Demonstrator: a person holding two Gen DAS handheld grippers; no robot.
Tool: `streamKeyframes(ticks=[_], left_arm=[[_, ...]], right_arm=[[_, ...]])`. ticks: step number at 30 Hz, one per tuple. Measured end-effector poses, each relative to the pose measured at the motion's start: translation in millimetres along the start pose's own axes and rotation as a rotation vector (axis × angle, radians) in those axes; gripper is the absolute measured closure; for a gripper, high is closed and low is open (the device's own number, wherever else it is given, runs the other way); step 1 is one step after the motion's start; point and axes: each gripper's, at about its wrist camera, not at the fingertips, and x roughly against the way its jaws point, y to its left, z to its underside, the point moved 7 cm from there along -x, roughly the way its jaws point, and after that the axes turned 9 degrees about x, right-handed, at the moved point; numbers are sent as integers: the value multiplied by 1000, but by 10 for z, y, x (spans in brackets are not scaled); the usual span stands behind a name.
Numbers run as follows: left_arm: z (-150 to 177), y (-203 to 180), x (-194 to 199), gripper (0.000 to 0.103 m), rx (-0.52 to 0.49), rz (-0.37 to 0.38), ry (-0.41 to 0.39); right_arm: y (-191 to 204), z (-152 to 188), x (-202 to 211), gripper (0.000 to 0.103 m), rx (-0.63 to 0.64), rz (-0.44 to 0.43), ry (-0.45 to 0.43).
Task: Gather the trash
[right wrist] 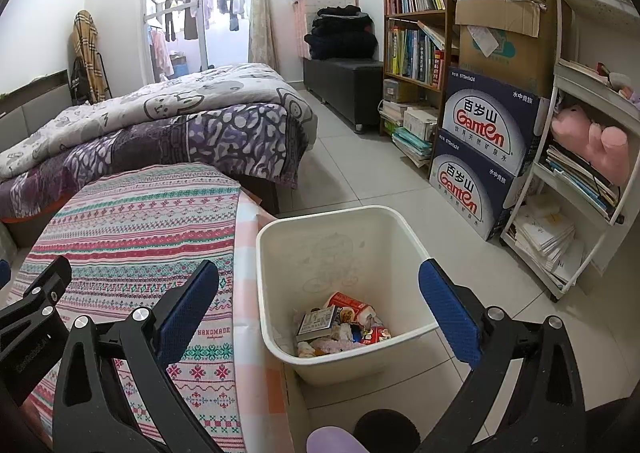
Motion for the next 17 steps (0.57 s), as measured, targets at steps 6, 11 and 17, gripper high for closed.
streamKeyframes(ticks=[6, 11, 17], left_arm=[[-3, -23, 2, 12, -1, 10, 2], [-17, 0, 12, 12, 16, 1, 7], [-2, 28, -34, 12, 37, 2, 33]], right_arm=[[-7, -3, -1, 7, -2, 0, 1], [-8, -4, -2, 7, -1, 0, 1], [-10, -4, -3, 7, -2, -1, 1]])
